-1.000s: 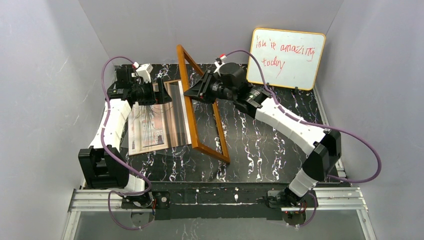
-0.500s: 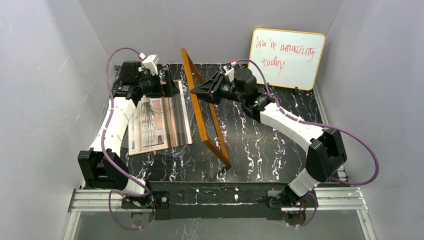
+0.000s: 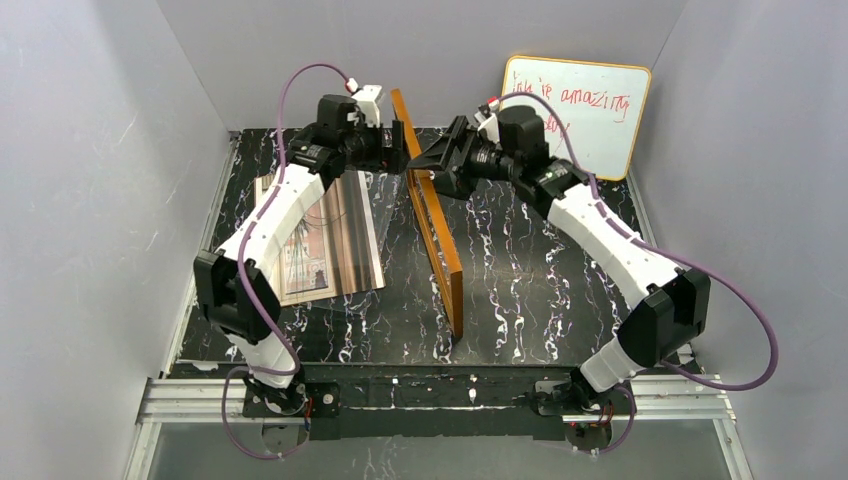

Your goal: Put the photo into the frame

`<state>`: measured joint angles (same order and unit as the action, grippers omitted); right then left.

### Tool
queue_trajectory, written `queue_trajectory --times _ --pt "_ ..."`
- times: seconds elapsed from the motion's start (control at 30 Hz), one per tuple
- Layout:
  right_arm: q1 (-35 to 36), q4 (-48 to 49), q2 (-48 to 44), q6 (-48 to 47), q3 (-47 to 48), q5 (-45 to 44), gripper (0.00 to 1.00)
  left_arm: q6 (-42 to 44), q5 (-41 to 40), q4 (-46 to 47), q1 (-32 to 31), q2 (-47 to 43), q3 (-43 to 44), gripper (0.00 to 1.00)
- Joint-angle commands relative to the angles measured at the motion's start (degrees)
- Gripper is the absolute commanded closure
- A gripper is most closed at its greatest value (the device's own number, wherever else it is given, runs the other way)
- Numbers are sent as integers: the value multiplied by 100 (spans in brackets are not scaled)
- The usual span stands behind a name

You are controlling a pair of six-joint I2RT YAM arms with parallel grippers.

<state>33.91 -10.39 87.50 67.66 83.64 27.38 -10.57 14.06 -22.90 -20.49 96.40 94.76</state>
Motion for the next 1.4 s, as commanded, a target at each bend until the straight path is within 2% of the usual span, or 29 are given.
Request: queue_trajectory --times 0.0,0.07,0.17,0.43,0.83,1.13,1.23,1.37 --pt "-145 -2286 301 -1734 1305 -9 15 85 -367 -58 -273 190 382 2" --pt "-146 -3020 381 -2263 1731 -402 13 119 -393 -62 -334 266 443 2" --pt "-160 -3562 384 -2752 2042 -785 14 163 -422 -61 -384 345 450 2" --pt "-162 -4506 449 -3484 2551 -1916 28 335 -548 -75 -412 280 174 2" --pt "-162 -5404 169 -4217 2544 -3477 31 793 -751 -228 -410 -340 -1466 2" --pt "-154 -5609 -50 -4283 2056 -4091 33 967 -840 -132 -412 -472 -2033 2" --pt "-156 -5476 -237 -4222 1658 -4228 42 1235 -678 -144 -414 -486 -2211 2" --pt "-153 -5161 -559 -4063 999 -4282 66 1526 -775 -143 -412 -488 -2471 2"
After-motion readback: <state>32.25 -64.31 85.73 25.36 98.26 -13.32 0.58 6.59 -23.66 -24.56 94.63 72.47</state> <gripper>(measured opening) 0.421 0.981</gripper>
